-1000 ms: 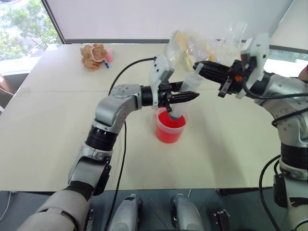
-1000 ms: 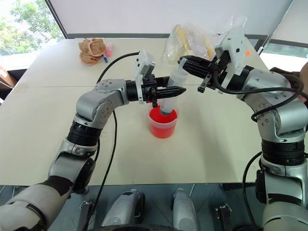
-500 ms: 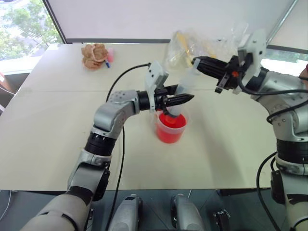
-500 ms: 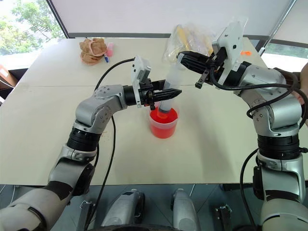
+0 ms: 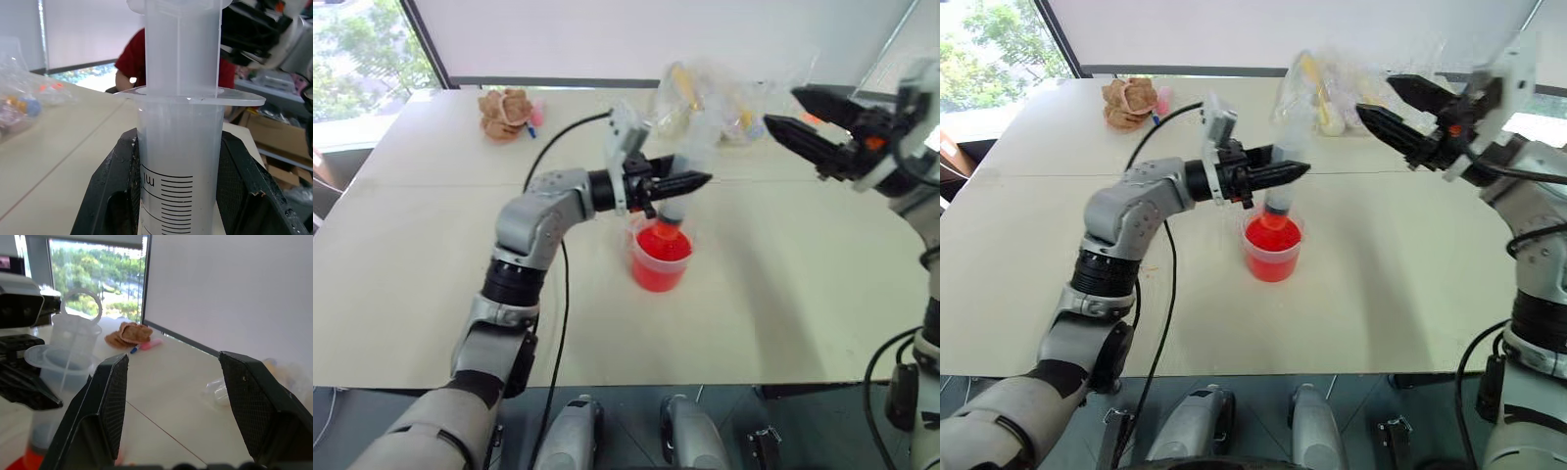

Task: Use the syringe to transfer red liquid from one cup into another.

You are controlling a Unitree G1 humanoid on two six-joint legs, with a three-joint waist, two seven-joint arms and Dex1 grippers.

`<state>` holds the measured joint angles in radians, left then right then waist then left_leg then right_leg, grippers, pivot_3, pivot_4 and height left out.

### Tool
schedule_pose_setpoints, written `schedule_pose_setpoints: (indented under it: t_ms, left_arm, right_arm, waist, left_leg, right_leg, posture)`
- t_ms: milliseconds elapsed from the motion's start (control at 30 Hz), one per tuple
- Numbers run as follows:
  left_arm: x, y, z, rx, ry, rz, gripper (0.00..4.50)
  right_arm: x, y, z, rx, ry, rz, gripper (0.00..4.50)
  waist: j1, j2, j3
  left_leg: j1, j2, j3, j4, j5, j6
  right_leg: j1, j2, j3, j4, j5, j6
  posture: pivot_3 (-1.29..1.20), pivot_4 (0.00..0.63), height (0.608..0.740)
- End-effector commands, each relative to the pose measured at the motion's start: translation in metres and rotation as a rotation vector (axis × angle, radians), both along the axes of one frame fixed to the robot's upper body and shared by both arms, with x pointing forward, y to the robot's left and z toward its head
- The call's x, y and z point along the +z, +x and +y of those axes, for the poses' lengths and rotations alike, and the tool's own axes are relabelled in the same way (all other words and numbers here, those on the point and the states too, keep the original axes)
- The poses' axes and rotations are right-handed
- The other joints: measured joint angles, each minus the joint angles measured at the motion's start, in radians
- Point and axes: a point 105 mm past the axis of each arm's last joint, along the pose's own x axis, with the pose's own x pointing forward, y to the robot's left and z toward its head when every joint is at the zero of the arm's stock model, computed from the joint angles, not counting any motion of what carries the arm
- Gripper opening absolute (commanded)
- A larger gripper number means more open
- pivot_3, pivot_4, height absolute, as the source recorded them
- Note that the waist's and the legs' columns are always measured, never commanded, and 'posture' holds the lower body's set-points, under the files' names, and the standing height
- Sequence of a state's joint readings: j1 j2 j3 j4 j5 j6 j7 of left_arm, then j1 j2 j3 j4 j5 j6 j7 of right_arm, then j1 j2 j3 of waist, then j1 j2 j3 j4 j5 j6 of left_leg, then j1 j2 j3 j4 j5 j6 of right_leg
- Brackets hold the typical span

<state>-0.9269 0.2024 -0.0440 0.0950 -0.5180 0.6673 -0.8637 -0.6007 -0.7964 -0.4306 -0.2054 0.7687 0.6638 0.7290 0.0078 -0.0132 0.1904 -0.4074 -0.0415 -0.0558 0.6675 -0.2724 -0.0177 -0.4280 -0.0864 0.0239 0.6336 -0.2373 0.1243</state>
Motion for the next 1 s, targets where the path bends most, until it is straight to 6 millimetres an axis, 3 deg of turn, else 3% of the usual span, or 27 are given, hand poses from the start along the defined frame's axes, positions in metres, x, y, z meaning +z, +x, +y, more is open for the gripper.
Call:
schedule_pose_setpoints:
  t_ms: [33, 233, 367, 533, 633, 767, 1000]
  left_arm:
    - [0.034, -0.007, 0.002, -0.034, -0.067, -0.055, 1.42]
    - [0.068, 0.014, 0.007, 0.027, -0.170, -0.036, 1.42]
    - [0.073, 0.042, 0.010, 0.139, -0.165, -0.077, 1.42]
    - [0.069, 0.067, 0.013, 0.229, -0.125, -0.122, 1.42]
    - [0.055, 0.073, 0.012, 0.249, -0.046, -0.170, 1.42]
    - [0.043, 0.076, 0.010, 0.238, -0.028, -0.161, 1.42]
    - [0.040, 0.072, 0.008, 0.206, -0.026, -0.167, 1.42]
  right_arm:
    - [0.022, -0.018, -0.014, -0.005, 0.077, -0.070, 3.01]
    - [0.026, -0.007, -0.022, -0.058, 0.088, -0.099, 3.01]
    - [0.034, 0.010, -0.021, -0.131, 0.055, -0.170, 3.01]
    - [0.038, 0.029, 0.001, -0.131, -0.049, -0.254, 3.01]
    - [0.040, 0.039, 0.015, -0.124, -0.115, -0.299, 3.01]
    - [0.037, 0.051, 0.042, -0.077, -0.174, -0.340, 3.01]
    - [0.035, 0.069, 0.067, -0.030, -0.217, -0.371, 3.01]
  waist:
    - [0.001, 0.000, 0.000]
    - [0.001, 0.000, 0.000]
    - [-0.004, 0.000, 0.000]
    - [-0.015, 0.000, 0.000]
    - [-0.020, 0.000, 0.000]
    - [-0.021, 0.000, 0.000]
    - [-0.021, 0.000, 0.000]
  left_leg:
    - [0.000, 0.000, 0.000, 0.000, 0.000, 0.000]
    - [0.000, 0.000, 0.000, 0.000, 0.000, 0.000]
    - [0.001, -0.003, 0.001, 0.000, 0.000, 0.000]
    - [0.001, -0.003, 0.003, 0.000, 0.000, 0.000]
    - [0.000, -0.003, 0.003, -0.001, 0.000, 0.000]
    - [0.000, -0.003, 0.003, -0.001, 0.000, 0.000]
    - [-0.001, -0.003, 0.001, -0.001, 0.000, 0.000]
  right_leg:
    - [0.000, 0.000, 0.000, 0.000, 0.000, 0.000]
    - [0.000, 0.000, 0.000, 0.000, 0.000, 0.000]
    - [0.000, 0.000, 0.000, 0.000, 0.000, 0.000]
    - [0.000, 0.001, 0.000, 0.000, 0.000, 0.000]
    - [0.000, 0.001, 0.000, -0.001, 0.000, 0.000]
    - [0.000, 0.001, 0.000, -0.001, 0.000, 0.000]
    - [-0.001, 0.001, 0.000, -0.001, 0.000, 0.000]
  posture:
    - [0.00, 0.150, 0.740]
    - [0.00, 0.150, 0.740]
    - [0.00, 0.150, 0.740]
    - [0.00, 0.150, 0.740]
    - [0.00, 0.150, 0.740]
    - [0.00, 0.150, 0.740]
    - [0.00, 0.150, 0.740]
